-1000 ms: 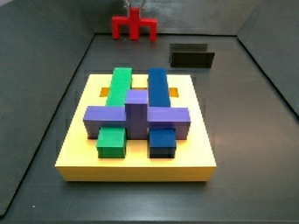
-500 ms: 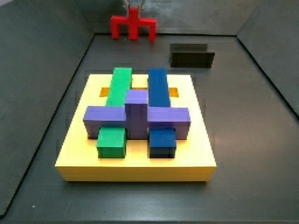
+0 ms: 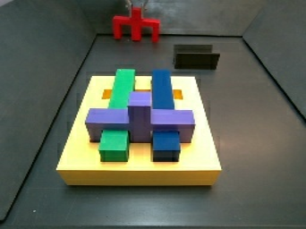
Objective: Pick up the red object. Move up. Move to above the board. Insert the red object.
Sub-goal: Pick up the red object, then move up, then move to above the board.
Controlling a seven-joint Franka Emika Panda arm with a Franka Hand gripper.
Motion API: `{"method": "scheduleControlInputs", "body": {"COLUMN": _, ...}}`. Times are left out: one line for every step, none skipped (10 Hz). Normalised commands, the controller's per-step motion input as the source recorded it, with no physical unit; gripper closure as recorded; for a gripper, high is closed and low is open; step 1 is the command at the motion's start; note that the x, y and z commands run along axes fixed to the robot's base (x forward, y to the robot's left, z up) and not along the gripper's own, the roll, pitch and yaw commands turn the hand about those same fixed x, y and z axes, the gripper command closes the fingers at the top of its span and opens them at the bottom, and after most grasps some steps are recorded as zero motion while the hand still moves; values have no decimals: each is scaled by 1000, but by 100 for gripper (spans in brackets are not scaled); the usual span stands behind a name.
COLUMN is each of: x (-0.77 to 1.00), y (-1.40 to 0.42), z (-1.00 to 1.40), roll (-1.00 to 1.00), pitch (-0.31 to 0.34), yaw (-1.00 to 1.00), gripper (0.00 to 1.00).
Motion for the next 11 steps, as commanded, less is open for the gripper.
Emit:
{"method": "scheduleControlInputs", "body": {"x": 0, "y": 0, "z": 0, "roll": 0, "pitch": 0, "yaw": 0, "gripper": 100}}
{"method": "scheduleControlInputs", "body": {"x": 0, "y": 0, "z": 0, "roll": 0, "pitch": 0, "yaw": 0, "gripper": 100}}
{"method": "scheduleControlInputs", "body": {"x": 0, "y": 0, "z": 0, "roll": 0, "pitch": 0, "yaw": 0, "gripper": 100}}
{"method": "scheduleControlInputs", "body": {"x": 0, "y": 0, "z": 0, "roll": 0, "pitch": 0, "yaw": 0, "gripper": 100}}
{"method": "scheduleControlInputs", "body": {"x": 0, "y": 0, "z": 0, "roll": 0, "pitch": 0, "yaw": 0, "gripper": 100}}
{"method": "scheduleControlInputs", "body": {"x": 0, "y": 0, "z": 833, "roll": 0, "pitch": 0, "yaw": 0, "gripper": 100}}
{"method": "scheduleControlInputs", "body": {"x": -8, "y": -14, "z": 802, "roll": -2, "pitch": 14, "yaw": 57, "gripper": 100}}
{"method": "scheduleControlInputs", "body": {"x": -34, "y": -20, "z": 581, "roll": 25, "pitch": 55, "yaw": 51, "gripper": 100}}
{"method": "scheduleControlInputs", "body": {"x": 7, "y": -19, "z": 191, "roll": 81, "pitch": 56, "yaw": 35, "gripper": 100}}
{"method": "scheduleControlInputs", "body": {"x": 0, "y": 0, "z": 1400, "roll": 0, "pitch": 0, "yaw": 0, "gripper": 100}}
{"method": "scheduleControlInputs", "body": {"x": -29, "y": 1, "z": 1400, "roll": -47, "pitch": 12, "yaw": -12, "gripper": 100}}
